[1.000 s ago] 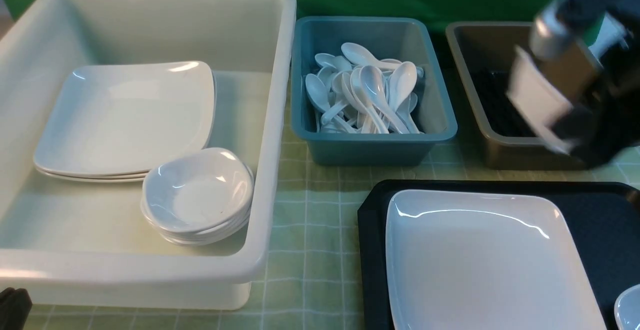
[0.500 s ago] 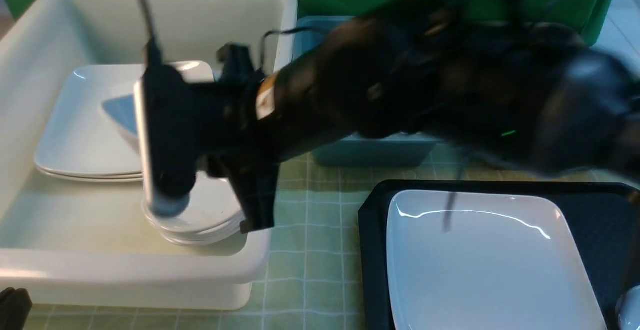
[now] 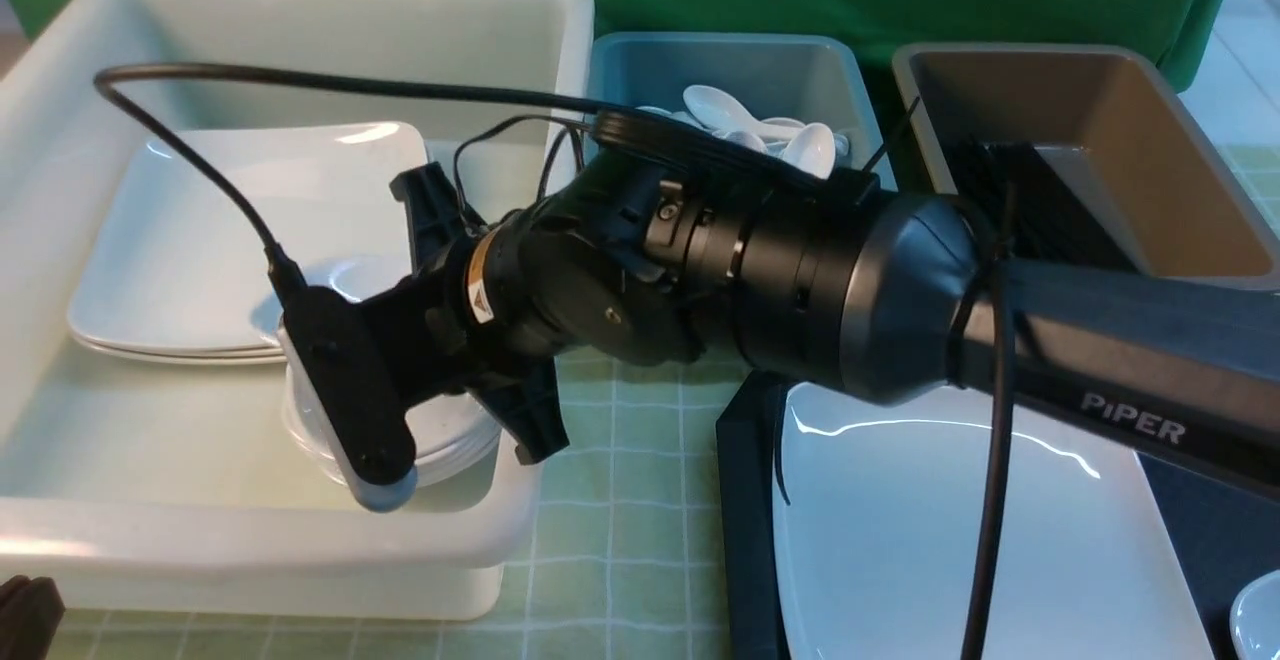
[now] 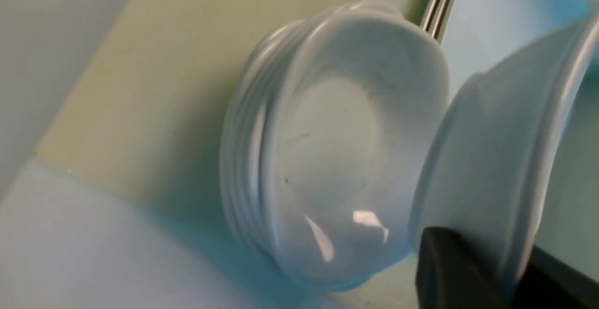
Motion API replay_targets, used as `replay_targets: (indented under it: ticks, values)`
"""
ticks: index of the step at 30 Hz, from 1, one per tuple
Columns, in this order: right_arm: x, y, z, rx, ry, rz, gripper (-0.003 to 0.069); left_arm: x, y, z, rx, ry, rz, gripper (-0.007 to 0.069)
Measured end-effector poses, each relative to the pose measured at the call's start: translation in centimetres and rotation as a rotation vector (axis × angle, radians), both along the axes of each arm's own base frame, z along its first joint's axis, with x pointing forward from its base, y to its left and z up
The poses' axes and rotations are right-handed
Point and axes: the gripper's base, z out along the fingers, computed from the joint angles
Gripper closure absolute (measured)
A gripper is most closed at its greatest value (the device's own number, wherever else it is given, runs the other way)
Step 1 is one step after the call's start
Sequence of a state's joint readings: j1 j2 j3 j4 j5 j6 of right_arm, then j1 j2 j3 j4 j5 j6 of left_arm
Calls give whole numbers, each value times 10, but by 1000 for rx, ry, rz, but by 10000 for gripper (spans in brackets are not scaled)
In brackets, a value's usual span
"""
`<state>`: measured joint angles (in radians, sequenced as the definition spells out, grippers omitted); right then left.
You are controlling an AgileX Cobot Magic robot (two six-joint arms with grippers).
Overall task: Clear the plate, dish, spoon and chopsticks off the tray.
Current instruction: Use the right arm to put the small plate into the large storage box on the left, then use the right arm to grab a small plate from the dinner plate
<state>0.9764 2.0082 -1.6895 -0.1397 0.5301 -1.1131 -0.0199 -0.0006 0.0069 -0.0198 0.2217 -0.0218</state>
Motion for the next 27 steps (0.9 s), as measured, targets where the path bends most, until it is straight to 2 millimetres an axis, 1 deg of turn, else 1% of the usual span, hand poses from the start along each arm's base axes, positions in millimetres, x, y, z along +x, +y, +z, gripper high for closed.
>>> replay_targets:
  ticks: [1,3,4,8,11,14,15,17,19,21,22,24,25,26,27]
  values:
    - [0,1,0,-2,-3,3,543,0,0,0,0,0,0,627]
    - [-2,1,0,-4,-7,9,516,0,0,0,0,0,0,627]
    - [-3,3,0,-3,-11,14,479,0,0,0,0,0,0,627]
    - [-5,4,0,-1,-13,19,413,0,0,0,0,0,0,627]
    - [-8,5,3,3,-17,24,396,0,0,0,0,0,0,627]
    - [-12,3,12,16,-19,23,393,0,0,0,0,0,0,627]
    - [-13,2,17,29,-22,20,393,0,0,0,0,0,0,627]
    - [-17,-3,35,75,-22,-2,393,0,0,0,0,0,0,627]
    - [-22,-11,56,144,-8,-45,393,0,0,0,0,0,0,627]
    - [-25,-17,69,177,6,-72,393,0,0,0,0,0,0,627]
    - [-29,-23,79,199,25,-105,393,0,0,0,0,0,0,627]
    - [-32,-32,89,208,51,-148,393,0,0,0,0,0,0,627]
    - [-36,-40,97,218,88,-203,396,0,0,0,0,0,0,627]
    - [-37,-44,100,222,107,-233,402,0,0,0,0,0,0,627]
    - [-40,-52,106,229,139,-292,419,0,0,0,0,0,0,627]
